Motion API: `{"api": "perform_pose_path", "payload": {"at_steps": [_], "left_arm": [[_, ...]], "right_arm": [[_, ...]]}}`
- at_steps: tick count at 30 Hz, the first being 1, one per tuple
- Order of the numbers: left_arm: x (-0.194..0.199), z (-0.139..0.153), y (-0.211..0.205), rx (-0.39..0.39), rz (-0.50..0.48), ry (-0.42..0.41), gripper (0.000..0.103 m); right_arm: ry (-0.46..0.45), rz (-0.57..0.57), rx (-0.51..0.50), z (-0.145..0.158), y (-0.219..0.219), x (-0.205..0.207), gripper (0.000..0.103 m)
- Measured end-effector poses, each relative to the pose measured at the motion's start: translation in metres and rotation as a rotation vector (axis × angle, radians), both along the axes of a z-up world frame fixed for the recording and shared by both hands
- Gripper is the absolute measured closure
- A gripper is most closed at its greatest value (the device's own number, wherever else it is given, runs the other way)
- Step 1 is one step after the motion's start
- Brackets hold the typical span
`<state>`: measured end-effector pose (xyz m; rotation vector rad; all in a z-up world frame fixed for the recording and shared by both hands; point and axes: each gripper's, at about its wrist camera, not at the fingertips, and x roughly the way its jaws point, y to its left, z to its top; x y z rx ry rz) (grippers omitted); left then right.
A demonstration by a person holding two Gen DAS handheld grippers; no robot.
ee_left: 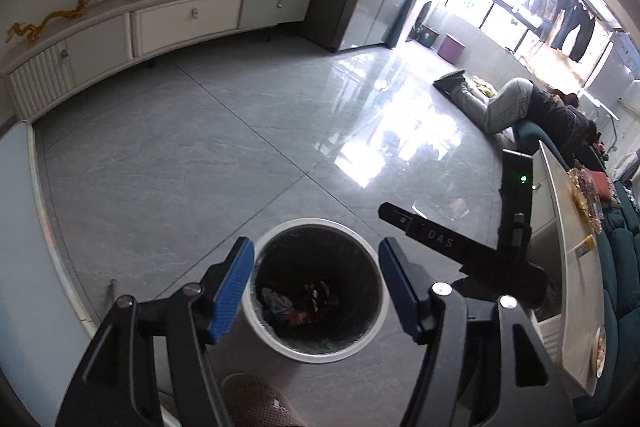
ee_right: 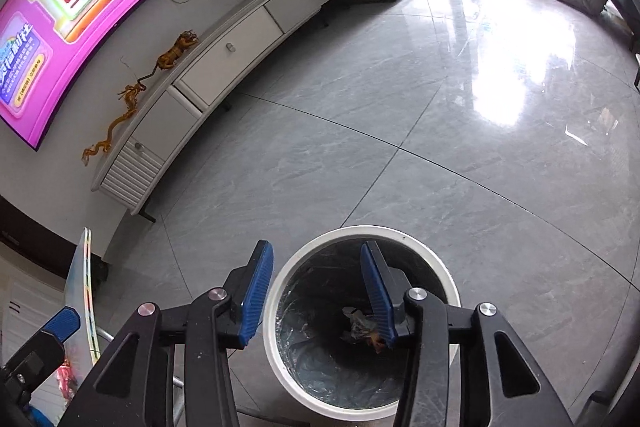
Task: Collect trash
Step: 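Carry both wrappers over the white bin and open both grippers, then move both tools back to the wrappers on the table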
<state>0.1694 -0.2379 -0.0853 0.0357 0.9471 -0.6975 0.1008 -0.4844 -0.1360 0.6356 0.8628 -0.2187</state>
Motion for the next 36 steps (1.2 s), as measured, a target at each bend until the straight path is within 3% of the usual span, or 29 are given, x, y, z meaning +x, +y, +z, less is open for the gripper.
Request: {"api": "perform_pose_path", "payload": {"at_steps": [8,19,27,36], "left_arm": [[-0.025,0.052,0.118,0.033,0.255,-0.144,0.040],[-0.101,0.091,0.244,-0.002,0.443,-0.241,0.040],[-0.146,0.093,0.314,-0.030,0.568,-0.279,0.040],[-0.167,0.078,0.354,-0.063,0.657,-0.251,0.040]], "right_arm": [[-0.097,0.147,-0.020,0.050,0.062,0.003,0.059],[-0.227,0.291,-0.063,0.133,0.155,-0.034,0.059],[-0.282,0.410,-0.118,0.172,0.227,-0.046,0.059],[-0.282,0.554,-0.167,0.180,0.302,-0.042,0.059]]}}
